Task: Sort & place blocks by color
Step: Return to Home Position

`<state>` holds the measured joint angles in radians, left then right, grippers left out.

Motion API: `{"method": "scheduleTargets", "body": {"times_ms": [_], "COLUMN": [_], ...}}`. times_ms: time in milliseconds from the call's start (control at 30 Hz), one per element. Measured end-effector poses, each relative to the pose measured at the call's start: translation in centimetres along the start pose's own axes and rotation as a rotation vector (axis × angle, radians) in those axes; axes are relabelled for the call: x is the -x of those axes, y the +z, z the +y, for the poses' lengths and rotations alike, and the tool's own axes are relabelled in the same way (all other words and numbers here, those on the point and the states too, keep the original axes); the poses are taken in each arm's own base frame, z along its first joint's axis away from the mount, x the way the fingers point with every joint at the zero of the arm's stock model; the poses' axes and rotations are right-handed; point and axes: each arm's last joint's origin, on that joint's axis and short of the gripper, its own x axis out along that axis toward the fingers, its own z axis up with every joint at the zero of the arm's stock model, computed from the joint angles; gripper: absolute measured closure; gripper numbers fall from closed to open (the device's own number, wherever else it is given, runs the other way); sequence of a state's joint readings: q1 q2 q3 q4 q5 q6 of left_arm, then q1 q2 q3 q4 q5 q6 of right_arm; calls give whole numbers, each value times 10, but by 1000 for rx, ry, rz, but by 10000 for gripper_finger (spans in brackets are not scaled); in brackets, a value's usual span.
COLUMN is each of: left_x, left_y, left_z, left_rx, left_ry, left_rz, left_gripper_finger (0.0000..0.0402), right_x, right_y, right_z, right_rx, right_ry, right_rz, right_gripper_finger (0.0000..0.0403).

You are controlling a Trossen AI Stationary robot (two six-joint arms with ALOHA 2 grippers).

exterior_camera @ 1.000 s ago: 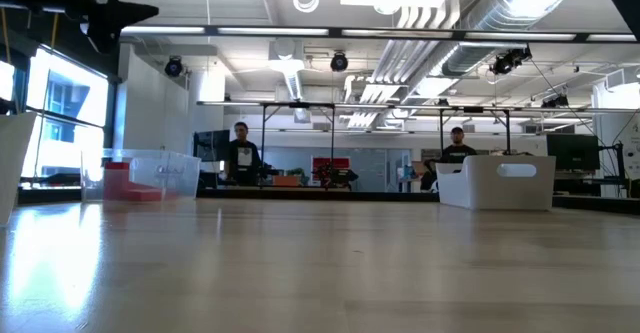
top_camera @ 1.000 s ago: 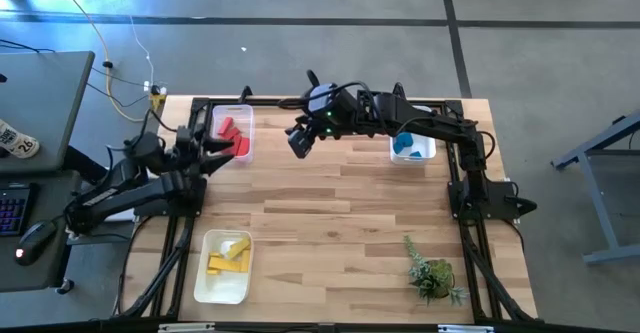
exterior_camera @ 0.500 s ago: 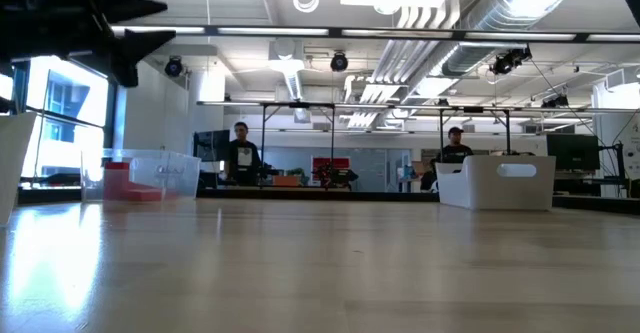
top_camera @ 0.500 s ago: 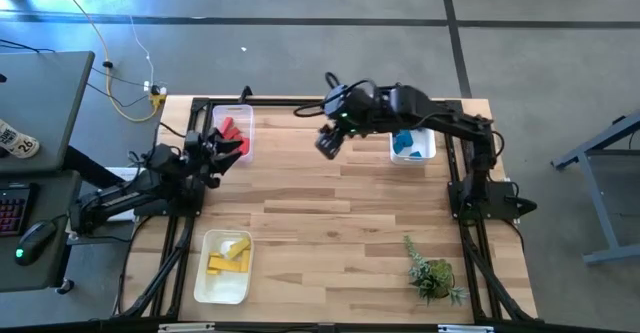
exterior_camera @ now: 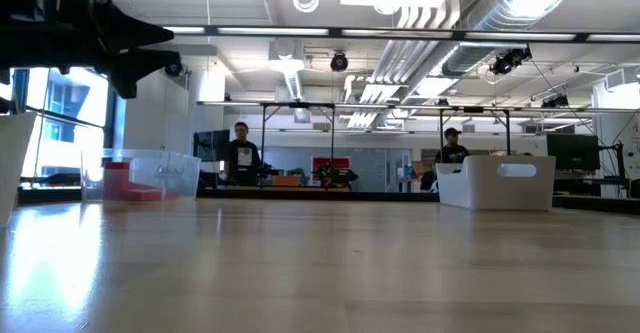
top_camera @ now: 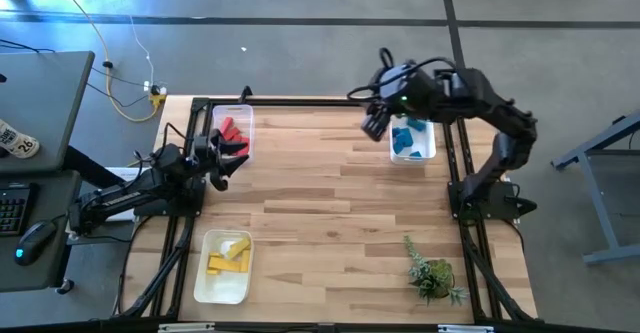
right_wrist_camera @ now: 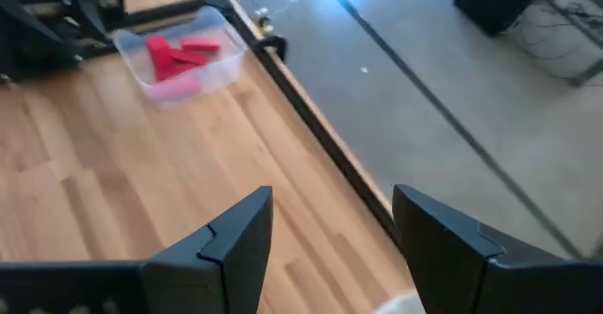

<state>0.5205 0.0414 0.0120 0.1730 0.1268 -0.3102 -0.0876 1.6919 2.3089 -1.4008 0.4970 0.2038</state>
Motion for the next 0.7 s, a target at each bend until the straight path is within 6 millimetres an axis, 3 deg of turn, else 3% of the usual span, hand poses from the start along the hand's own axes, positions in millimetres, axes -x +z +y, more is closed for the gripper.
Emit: {"method": "scheduleTargets", "body": {"times_ms": [200,400,533,700], "left_x": [0,0,0,0], "left_y": [0,0,0,0], "left_z": [0,0,1,1], "left_rx": [-113,-223,-278,-264], "left_ry": [0,12,18,19], "left_rz": [-2,0,1,1], "left_gripper_finger": [204,204,204,204], "right_x": [12,3,-21,-37], "right_y": [-12,-21,-47,-92], "right_z": [-17,-16,-14,-19], "right_rx": [18,43,36,-63], "right_ry": [-124,-217,-218,-24], "right_rz": [62,101,123,31], "right_gripper_finger": [196,196,196,196]}}
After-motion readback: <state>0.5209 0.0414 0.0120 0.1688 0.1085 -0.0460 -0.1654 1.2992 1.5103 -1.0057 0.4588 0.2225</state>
